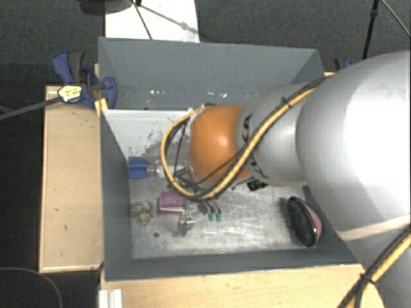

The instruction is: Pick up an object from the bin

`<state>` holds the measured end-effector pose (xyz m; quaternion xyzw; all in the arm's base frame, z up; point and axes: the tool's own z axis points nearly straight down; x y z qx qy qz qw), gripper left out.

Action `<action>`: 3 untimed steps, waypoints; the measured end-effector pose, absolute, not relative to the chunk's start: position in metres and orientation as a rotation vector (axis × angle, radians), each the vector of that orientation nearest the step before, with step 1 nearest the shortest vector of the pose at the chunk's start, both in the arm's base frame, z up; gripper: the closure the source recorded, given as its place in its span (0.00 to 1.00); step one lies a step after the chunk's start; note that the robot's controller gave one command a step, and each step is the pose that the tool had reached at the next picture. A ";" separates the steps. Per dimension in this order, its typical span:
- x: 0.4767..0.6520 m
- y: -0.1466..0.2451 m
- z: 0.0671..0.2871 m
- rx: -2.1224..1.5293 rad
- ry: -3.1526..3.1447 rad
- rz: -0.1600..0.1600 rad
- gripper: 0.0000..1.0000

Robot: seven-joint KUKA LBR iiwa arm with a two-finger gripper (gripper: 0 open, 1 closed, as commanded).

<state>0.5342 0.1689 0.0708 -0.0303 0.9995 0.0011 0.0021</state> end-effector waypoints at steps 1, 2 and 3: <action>0.536 0.169 0.072 -0.092 3.134 0.004 0.00; 0.539 0.169 0.075 -0.086 3.125 0.007 1.00; 0.541 0.170 0.202 -0.086 3.132 0.005 1.00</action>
Offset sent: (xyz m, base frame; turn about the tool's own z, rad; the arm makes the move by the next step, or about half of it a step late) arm 0.0000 0.0000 0.0000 0.0000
